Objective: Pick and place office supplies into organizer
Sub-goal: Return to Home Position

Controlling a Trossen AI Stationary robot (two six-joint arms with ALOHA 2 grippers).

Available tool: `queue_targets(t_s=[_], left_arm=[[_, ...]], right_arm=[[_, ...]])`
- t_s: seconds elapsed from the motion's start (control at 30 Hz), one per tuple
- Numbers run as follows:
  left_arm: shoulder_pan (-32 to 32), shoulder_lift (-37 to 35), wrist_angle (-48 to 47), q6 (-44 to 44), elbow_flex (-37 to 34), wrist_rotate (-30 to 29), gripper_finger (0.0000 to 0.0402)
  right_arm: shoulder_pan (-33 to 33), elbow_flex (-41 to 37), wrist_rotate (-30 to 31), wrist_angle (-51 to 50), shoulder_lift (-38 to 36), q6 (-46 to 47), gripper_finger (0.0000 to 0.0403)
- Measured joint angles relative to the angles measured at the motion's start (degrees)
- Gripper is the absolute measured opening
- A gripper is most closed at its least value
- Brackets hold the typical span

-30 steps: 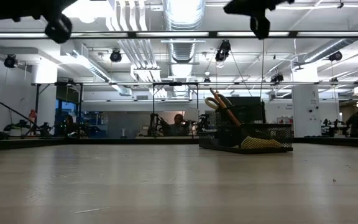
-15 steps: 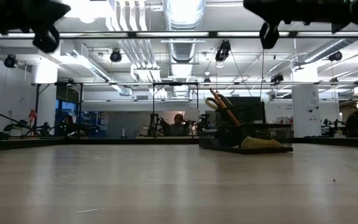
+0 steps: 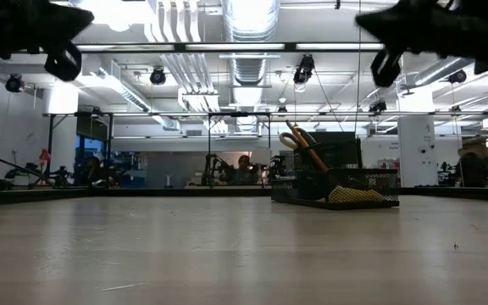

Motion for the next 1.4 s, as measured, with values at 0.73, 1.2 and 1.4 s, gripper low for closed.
queue_targets(t_s=[0.73,1.2,1.4], left_arm=[[0.0,0.07,1.14,-1.72,-0.75,1.41,0.0008],[0.04,0.26,-2.02,-5.95,-0.82,-0.51,0.0008],[0.07,1.14,-2.54,-5.96,-0.88,-0.51,0.0008]], right_arm=[[26.98,-8.4,22.12,-20.97,-26.79,0.97,0.0009],[14.38,-12.72,12.65,-21.56,-31.34,-0.2,0.0009],[13.16,-12.72,12.96,-23.72,-31.23,0.25,0.0009]])
